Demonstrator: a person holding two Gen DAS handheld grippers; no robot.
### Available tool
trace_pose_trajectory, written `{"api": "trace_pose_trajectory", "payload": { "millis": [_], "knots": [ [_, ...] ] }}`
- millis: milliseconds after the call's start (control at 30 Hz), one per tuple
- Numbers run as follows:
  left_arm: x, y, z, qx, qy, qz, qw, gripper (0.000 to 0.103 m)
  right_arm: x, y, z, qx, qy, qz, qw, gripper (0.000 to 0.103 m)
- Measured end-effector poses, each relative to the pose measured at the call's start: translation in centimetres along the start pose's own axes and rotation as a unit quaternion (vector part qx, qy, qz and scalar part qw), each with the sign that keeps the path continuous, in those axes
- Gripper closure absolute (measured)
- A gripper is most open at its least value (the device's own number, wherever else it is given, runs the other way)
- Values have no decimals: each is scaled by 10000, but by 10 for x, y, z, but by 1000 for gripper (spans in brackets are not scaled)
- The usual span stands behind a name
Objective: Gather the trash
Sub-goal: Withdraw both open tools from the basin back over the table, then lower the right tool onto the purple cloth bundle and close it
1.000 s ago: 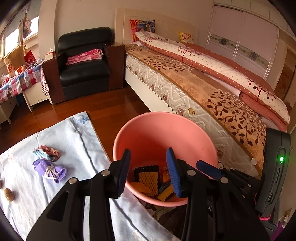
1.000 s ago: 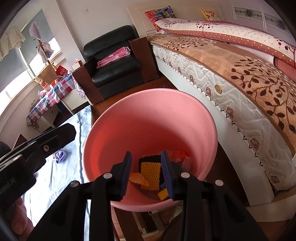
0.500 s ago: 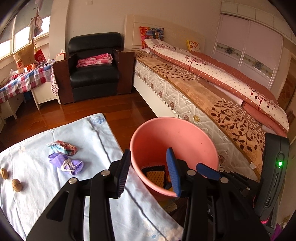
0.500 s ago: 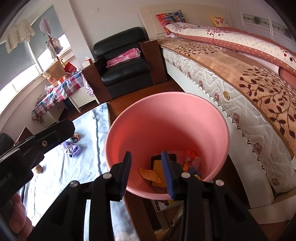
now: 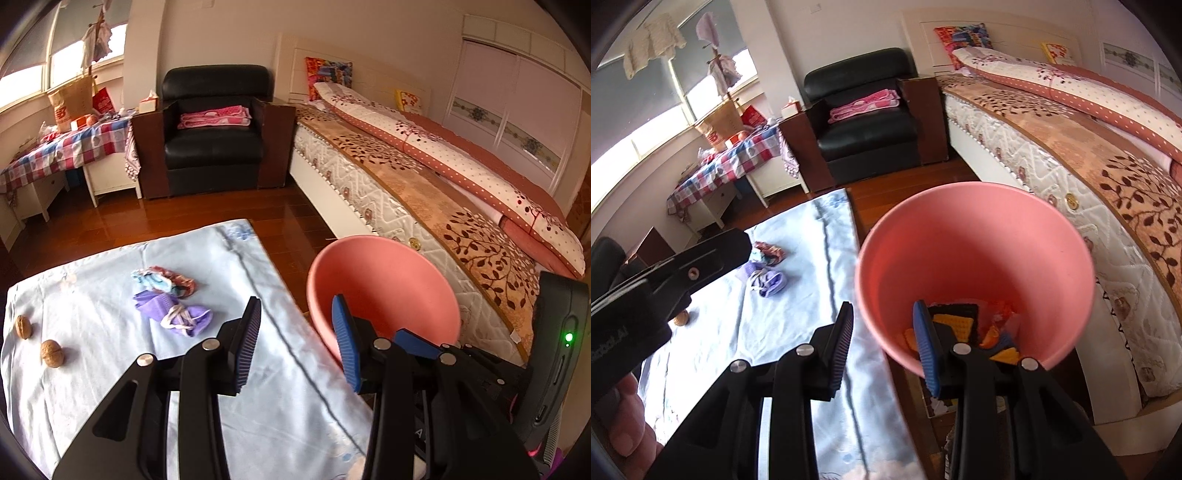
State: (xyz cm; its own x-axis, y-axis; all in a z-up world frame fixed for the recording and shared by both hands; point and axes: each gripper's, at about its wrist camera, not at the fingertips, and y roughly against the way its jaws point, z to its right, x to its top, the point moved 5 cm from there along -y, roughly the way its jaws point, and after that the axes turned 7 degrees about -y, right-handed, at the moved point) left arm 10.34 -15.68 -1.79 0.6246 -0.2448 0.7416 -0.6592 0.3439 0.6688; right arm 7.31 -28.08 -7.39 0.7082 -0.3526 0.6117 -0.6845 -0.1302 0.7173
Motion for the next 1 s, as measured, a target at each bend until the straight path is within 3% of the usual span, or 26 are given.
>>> {"api": "trace_pose_trajectory", "payload": {
  "millis": [1000],
  "knots": [
    [-47,-31,-133,657,857,-609,9923,63,-10,-83,-88,564,629,-679,9941,67]
  ]
}}
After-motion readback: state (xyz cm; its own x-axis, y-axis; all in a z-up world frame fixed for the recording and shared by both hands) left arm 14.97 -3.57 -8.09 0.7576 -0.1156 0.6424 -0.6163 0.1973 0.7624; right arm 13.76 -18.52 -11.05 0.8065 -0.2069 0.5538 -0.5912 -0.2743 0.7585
